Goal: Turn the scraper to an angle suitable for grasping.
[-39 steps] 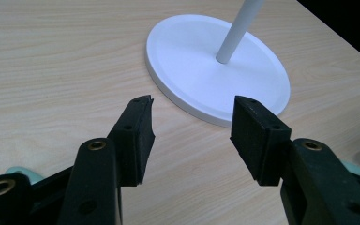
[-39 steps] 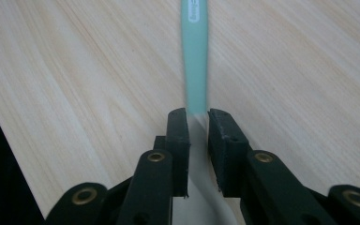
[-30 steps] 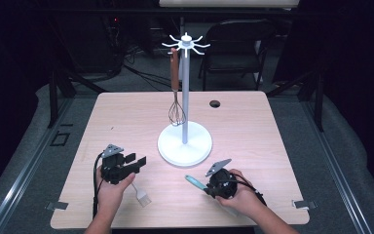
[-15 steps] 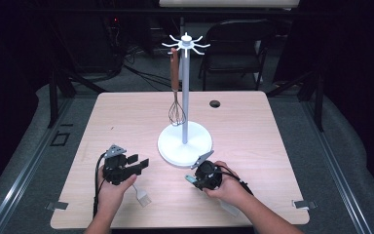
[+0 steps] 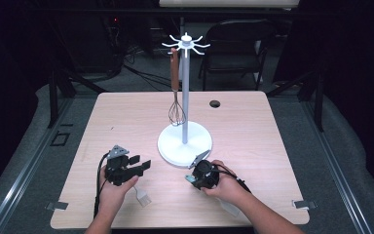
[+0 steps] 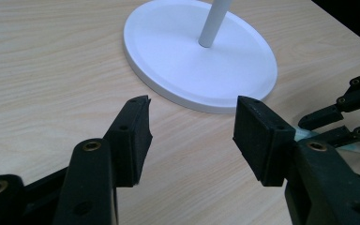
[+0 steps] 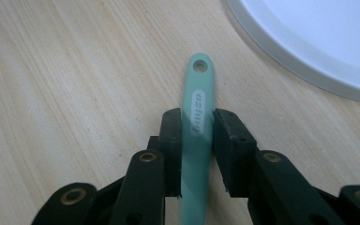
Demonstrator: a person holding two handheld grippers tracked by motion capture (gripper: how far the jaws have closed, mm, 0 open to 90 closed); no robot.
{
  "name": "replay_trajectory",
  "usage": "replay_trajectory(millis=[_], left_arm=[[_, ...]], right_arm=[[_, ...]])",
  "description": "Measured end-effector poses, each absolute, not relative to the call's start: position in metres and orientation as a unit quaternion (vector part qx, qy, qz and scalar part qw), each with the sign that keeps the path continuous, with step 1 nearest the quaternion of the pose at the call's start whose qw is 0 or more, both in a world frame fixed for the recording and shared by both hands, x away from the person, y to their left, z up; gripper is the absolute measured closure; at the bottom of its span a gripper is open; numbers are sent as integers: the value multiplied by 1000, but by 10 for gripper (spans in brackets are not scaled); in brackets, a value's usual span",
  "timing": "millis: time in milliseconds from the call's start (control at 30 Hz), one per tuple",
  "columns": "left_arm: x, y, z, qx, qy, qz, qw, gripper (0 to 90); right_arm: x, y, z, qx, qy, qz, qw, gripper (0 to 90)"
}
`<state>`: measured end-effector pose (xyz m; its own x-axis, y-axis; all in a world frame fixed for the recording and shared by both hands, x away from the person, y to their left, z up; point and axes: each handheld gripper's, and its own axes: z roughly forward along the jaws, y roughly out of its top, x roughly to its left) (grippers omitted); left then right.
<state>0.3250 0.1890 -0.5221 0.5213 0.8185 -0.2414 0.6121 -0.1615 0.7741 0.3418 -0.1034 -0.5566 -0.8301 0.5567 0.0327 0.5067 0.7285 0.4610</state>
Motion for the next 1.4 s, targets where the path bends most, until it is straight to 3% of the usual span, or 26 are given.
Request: replay_trajectory(millis=[667,1400], left_arm=[[322,150,-544,797,417,87,429,429],[312,111,-551,827,335,2,451,437]], right_arm=[[339,-108,-552,284,921,262,44,735],[323,-111,-526,245,921,299,59,737]])
